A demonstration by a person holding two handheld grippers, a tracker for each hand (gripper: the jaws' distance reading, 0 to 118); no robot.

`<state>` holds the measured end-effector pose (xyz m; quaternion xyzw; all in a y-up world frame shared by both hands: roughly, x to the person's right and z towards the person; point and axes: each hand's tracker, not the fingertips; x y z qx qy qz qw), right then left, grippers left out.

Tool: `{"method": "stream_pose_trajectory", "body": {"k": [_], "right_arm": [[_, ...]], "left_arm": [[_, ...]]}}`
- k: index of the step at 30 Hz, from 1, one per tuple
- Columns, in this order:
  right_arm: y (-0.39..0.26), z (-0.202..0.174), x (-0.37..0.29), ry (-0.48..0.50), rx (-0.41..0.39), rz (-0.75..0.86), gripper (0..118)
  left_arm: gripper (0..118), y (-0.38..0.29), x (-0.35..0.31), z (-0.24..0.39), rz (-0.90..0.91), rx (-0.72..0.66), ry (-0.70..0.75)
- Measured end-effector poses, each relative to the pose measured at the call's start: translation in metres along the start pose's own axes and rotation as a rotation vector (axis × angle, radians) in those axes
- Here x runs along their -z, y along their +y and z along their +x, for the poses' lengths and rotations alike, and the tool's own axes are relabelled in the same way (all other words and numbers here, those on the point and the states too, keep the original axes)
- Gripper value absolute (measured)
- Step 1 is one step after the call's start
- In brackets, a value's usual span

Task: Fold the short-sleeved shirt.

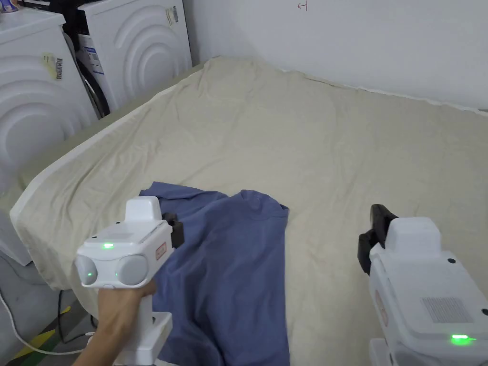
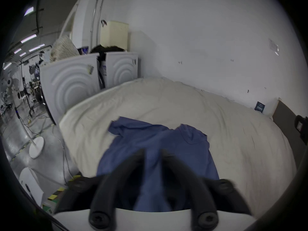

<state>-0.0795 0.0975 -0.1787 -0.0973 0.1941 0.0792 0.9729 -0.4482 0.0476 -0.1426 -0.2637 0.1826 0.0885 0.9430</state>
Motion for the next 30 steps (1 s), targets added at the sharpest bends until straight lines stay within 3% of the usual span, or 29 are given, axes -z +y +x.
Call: {"method": "stream_pose_trajectory", "body": {"k": [3,5,9,10,12,14,15,16,19,20,23,26,30], "right_arm": [[-0.005,0.015,0.004,-0.039,0.003,-0.022,1],[-0.009,0.024,0.007,-0.066,0.002,-0.037,1],[-0.02,0.043,0.012,-0.112,0.01,-0.075,1],[-0.022,0.046,0.013,-0.121,0.013,-0.085,1],[-0.028,0.054,0.014,-0.138,0.023,-0.104,1],[-0.033,0.06,0.016,-0.153,0.032,-0.121,1],[-0.036,0.063,0.017,-0.156,0.036,-0.13,1],[-0.037,0.065,0.017,-0.16,0.039,-0.138,1],[-0.04,0.07,0.016,-0.165,0.055,-0.148,1],[-0.04,0.071,0.015,-0.165,0.059,-0.148,1],[-0.037,0.077,0.009,-0.166,0.07,-0.138,1],[-0.033,0.085,-0.003,-0.171,0.077,-0.111,1],[-0.029,0.101,-0.018,-0.183,0.097,-0.085,1]], "left_arm": [[115,0.001,0.042,0.011,-0.166,0.001,-0.062],[118,-0.006,0.063,0.017,-0.247,-0.007,-0.058],[112,-0.025,0.111,0.023,-0.374,0.008,0.013],[107,-0.031,0.12,0.023,-0.405,0.004,0.027],[81,-0.046,0.137,0.021,-0.475,-0.003,0.032],[79,-0.058,0.144,0.022,-0.525,-0.017,0.023],[65,-0.056,0.133,0.024,-0.423,-0.006,0.041],[44,-0.056,0.13,0.027,-0.444,0.0,0.044],[19,-0.051,0.123,0.034,-0.422,0.009,-0.007],[3,-0.051,0.123,0.034,-0.426,0.006,-0.008],[3,-0.044,0.114,0.036,-0.414,-0.001,-0.006],[3,-0.021,0.08,0.042,-0.319,-0.057,-0.083],[3,0.025,0.03,0.074,-0.213,-0.01,-0.209]]}}
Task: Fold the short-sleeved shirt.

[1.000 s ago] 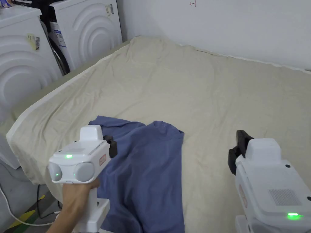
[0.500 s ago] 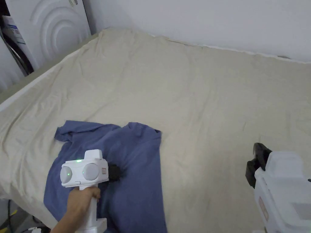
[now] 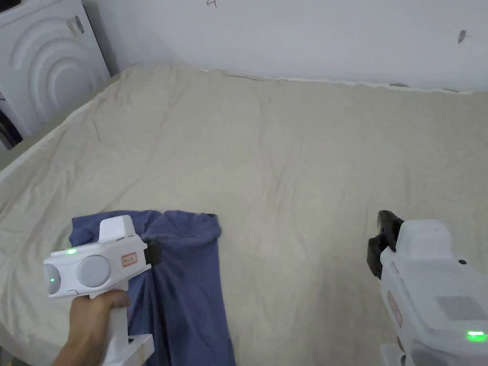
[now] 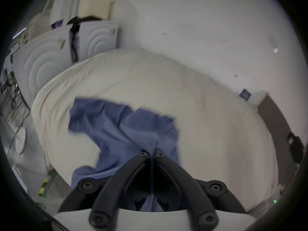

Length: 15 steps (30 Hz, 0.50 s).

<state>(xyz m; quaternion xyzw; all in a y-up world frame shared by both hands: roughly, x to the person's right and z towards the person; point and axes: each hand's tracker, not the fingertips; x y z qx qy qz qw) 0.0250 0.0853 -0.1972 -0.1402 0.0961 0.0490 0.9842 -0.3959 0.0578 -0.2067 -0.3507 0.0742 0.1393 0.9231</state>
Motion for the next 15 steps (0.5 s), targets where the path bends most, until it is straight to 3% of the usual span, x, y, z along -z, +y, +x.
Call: {"method": "stream_pose_trajectory", "body": {"k": [7,15], "right_arm": [[0.007,0.041,-0.035,-0.048,0.039,0.059,1],[0.013,0.103,-0.081,-0.185,0.052,0.121,1]], "left_arm": [[3,0.063,-0.066,0.122,0.166,0.193,-0.217],[3,0.096,-0.097,0.283,0.261,0.403,-0.473]]}}
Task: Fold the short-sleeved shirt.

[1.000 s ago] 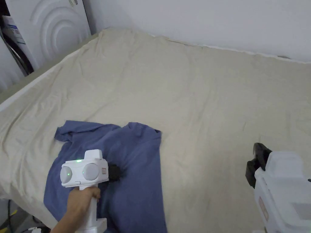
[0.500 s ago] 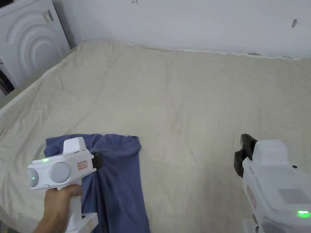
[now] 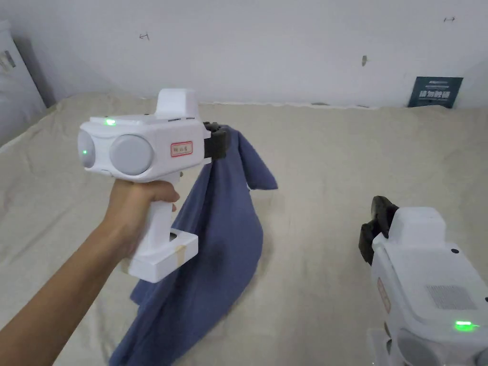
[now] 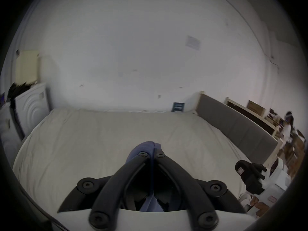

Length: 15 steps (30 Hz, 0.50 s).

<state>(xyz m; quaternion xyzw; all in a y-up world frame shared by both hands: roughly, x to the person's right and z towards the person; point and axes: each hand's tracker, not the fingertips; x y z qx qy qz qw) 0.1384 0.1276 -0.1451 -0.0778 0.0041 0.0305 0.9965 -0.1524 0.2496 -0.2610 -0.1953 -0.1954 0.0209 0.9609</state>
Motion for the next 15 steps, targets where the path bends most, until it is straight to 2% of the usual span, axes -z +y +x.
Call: {"method": "stream_pose_trajectory", "body": {"k": [7,11,15], "right_arm": [[0.0,0.056,-0.023,-0.127,-0.004,0.011,1],[-0.006,0.081,-0.03,-0.19,0.001,-0.006,1],[-0.015,0.097,-0.033,-0.229,0.01,-0.03,1]], "left_arm": [[3,-0.004,0.062,0.09,-0.08,0.057,-0.189],[3,-0.035,0.097,0.127,-0.168,0.041,-0.301],[3,-0.088,0.129,0.144,-0.292,0.035,-0.343]]}}
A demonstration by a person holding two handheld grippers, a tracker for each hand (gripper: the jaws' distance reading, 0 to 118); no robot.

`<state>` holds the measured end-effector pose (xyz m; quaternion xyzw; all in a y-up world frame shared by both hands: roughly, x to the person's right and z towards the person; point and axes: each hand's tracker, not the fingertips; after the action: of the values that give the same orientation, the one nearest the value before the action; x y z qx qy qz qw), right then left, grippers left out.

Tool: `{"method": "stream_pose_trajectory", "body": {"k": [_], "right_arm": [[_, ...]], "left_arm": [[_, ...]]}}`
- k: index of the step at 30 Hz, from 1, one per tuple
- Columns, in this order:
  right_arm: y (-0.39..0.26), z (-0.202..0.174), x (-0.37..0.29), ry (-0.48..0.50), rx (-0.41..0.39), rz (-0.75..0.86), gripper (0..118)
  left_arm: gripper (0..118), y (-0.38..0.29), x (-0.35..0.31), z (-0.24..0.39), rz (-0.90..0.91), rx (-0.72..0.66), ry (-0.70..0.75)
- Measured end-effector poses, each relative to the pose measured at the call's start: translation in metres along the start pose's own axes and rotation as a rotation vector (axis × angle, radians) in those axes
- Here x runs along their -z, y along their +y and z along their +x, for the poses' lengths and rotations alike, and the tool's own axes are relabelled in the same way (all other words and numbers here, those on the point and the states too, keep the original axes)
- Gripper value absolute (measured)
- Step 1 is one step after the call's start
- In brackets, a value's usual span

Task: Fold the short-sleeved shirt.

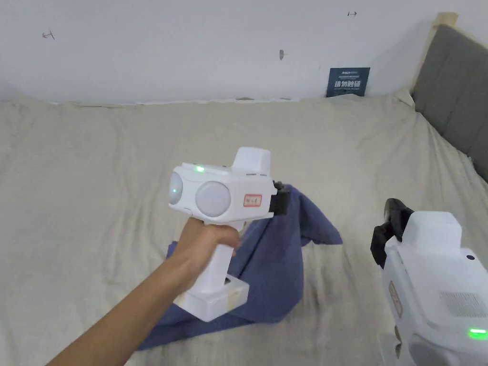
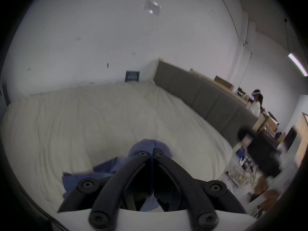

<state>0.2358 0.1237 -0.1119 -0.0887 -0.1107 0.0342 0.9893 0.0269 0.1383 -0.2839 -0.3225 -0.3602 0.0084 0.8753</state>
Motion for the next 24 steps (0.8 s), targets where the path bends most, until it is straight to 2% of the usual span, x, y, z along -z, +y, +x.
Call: {"method": "stream_pose_trajectory", "body": {"k": [9,12,14,15,16,19,20,21,24], "right_arm": [[-0.027,0.006,0.015,-0.014,0.014,-0.083,1],[-0.033,0.003,0.019,-0.007,0.024,-0.103,1],[-0.034,0.0,0.019,-0.001,0.03,-0.111,1],[-0.033,-0.001,0.019,0.0,0.029,-0.112,1],[-0.033,-0.003,0.019,0.002,0.028,-0.112,1],[-0.028,-0.006,0.016,0.009,0.022,-0.103,1],[-0.025,-0.008,0.015,0.009,0.023,-0.096,1],[-0.022,-0.009,0.014,0.012,0.024,-0.09,1],[-0.01,-0.013,0.009,0.018,0.026,-0.064,1]], "left_arm": [[3,-0.132,0.093,-0.032,-0.369,0.073,0.145],[4,-0.156,0.109,-0.042,-0.42,0.088,0.227],[12,-0.155,0.106,-0.047,-0.366,0.006,0.204],[25,-0.15,0.103,-0.047,-0.357,-0.023,0.214],[46,-0.147,0.098,-0.045,-0.352,-0.052,0.218],[74,-0.133,0.079,-0.046,-0.303,-0.079,0.219],[99,-0.126,0.067,-0.043,-0.261,-0.095,0.221],[118,-0.119,0.053,-0.043,-0.203,-0.105,0.218],[115,-0.094,0.01,-0.043,-0.037,-0.126,0.241]]}}
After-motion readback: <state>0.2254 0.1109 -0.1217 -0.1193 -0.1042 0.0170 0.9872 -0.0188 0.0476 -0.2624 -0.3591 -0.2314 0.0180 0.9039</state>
